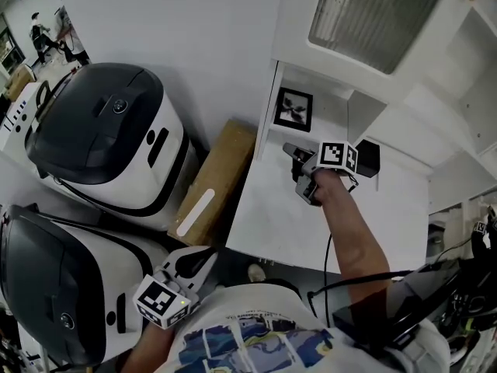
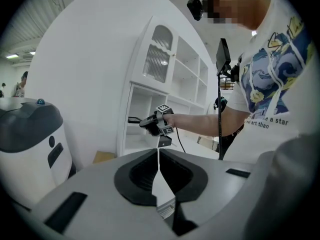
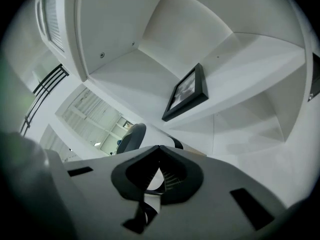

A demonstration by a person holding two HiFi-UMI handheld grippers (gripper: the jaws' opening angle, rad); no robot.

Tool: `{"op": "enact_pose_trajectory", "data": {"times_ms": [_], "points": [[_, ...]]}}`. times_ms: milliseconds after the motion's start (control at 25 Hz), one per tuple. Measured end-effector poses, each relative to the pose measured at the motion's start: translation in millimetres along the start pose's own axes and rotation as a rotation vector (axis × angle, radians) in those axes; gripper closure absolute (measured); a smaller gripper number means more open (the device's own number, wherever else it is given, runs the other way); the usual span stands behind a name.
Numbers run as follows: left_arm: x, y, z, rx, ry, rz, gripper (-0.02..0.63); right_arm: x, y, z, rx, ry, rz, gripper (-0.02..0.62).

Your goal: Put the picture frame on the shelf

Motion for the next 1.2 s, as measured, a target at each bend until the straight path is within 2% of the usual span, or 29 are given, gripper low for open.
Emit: {"op": "enact_pose_trajectory", "data": {"times_ms": [480,1200], "points": [[19,24,17,-0.053,-0.020,0.067,0.584,-25,31,68,-0.003,0.096,0.061,0.571],[50,54,46,-0.119,-0.055,0.221,0.584,-67,85,215,-0.028,0.201,0.135,0.571]]}}
Point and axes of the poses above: the fingertips, and each gripper's own axes: y backward along the fingers, x to its right, z out of its underside, the point moved 1 cm from there along y, backward along the fingers, and after that the axes turned 4 degrees about y, right-handed, at the moved point
